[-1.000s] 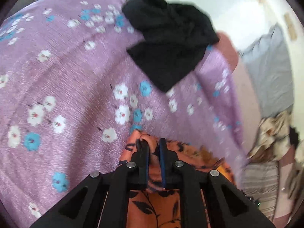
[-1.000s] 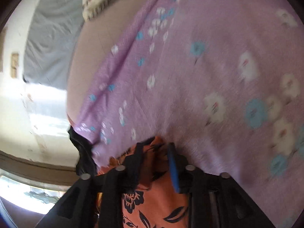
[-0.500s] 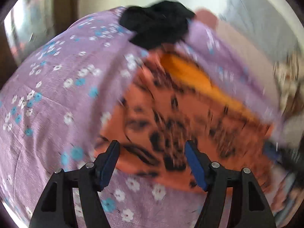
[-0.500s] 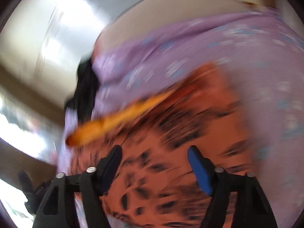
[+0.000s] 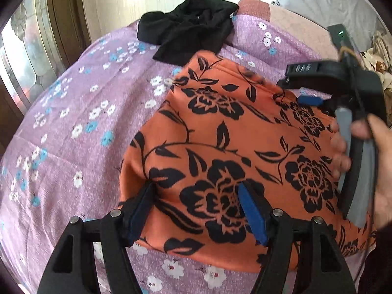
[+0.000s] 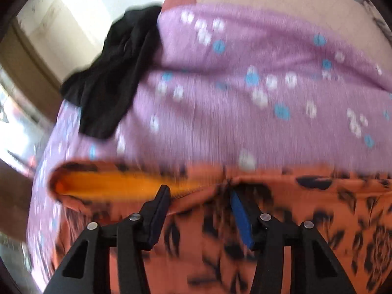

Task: Fold small clothes

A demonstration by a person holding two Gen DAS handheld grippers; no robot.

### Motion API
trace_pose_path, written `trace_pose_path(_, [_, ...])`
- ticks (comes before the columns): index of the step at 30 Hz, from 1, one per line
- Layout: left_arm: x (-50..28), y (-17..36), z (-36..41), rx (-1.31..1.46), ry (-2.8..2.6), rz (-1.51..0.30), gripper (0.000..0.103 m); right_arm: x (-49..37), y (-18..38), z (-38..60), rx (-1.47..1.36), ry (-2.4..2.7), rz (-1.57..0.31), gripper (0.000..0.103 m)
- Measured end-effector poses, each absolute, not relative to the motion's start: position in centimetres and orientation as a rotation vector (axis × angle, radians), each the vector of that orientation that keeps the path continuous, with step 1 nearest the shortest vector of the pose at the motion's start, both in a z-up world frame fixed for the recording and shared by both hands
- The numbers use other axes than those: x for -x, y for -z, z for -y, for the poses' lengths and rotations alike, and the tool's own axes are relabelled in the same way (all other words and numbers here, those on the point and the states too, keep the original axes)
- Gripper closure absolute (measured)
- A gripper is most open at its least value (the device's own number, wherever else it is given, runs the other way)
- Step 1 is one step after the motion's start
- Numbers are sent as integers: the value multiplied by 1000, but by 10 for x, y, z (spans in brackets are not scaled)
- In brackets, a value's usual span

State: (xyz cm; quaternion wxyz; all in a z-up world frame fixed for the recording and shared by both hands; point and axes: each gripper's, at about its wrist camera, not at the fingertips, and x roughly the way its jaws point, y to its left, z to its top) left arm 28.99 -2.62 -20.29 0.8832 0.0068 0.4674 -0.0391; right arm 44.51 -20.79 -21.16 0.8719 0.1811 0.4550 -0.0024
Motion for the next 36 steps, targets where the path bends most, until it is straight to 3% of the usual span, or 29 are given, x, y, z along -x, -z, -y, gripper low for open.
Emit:
trace_pose_path(6, [-291,201,21,2,79,-970,32,-415,187,224,-373,-12,-877,49])
trace_pose_path(13, [-278,190,18,12,68,-937,32,-299,174,265,-334,26,-919,49])
trace_pose_path(22, [-274,188,18,-4,44,-919,32,-182,219,306,-413,134,-998,48])
trace_pose_path(32, [-276,188,21,-32,25,-908,32,-190,193,316,-476,159,-883,48])
trace_pose_path(36, [-276,187,21,-36,26,-903,32,-197,218,339,-573,197,-964,48])
